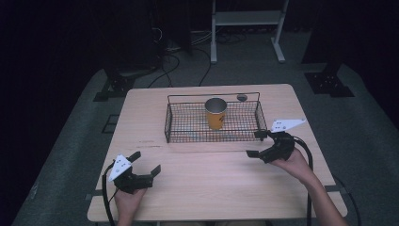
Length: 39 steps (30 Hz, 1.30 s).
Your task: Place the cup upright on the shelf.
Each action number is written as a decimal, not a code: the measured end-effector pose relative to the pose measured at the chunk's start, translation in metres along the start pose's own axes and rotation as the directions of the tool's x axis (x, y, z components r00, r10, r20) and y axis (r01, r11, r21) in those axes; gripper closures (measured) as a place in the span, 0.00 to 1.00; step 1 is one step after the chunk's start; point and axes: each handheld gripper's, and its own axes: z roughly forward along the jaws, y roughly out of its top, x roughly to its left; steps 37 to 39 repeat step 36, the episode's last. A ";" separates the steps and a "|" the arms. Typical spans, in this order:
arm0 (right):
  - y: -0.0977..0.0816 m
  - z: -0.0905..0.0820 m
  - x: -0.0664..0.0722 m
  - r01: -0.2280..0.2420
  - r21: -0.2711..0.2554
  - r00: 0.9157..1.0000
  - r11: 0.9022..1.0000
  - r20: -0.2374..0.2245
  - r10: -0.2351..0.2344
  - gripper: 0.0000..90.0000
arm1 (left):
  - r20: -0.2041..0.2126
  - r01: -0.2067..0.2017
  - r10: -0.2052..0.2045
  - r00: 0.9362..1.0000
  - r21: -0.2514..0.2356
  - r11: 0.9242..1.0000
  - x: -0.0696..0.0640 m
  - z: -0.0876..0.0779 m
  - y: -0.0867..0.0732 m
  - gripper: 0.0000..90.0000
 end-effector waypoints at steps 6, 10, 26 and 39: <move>-0.008 0.001 0.005 -0.005 0.011 1.000 1.000 -0.009 0.005 0.07 | 0.000 -0.002 0.002 1.000 0.001 1.000 0.000 0.000 0.000 0.00; -0.014 0.000 0.007 -0.011 0.006 1.000 1.000 -0.002 0.011 0.07 | 0.000 -0.001 0.001 1.000 0.000 1.000 0.000 0.000 0.000 0.00; -0.034 -0.015 0.015 -0.033 -0.042 0.999 0.999 0.028 0.035 0.07 | 0.000 0.002 -0.002 1.000 0.000 1.000 0.000 0.000 0.000 0.00; -0.057 -0.026 0.045 -0.030 -0.182 0.998 0.983 0.052 0.040 0.07 | -0.008 0.010 -0.010 1.000 0.000 1.000 0.001 0.000 0.000 0.00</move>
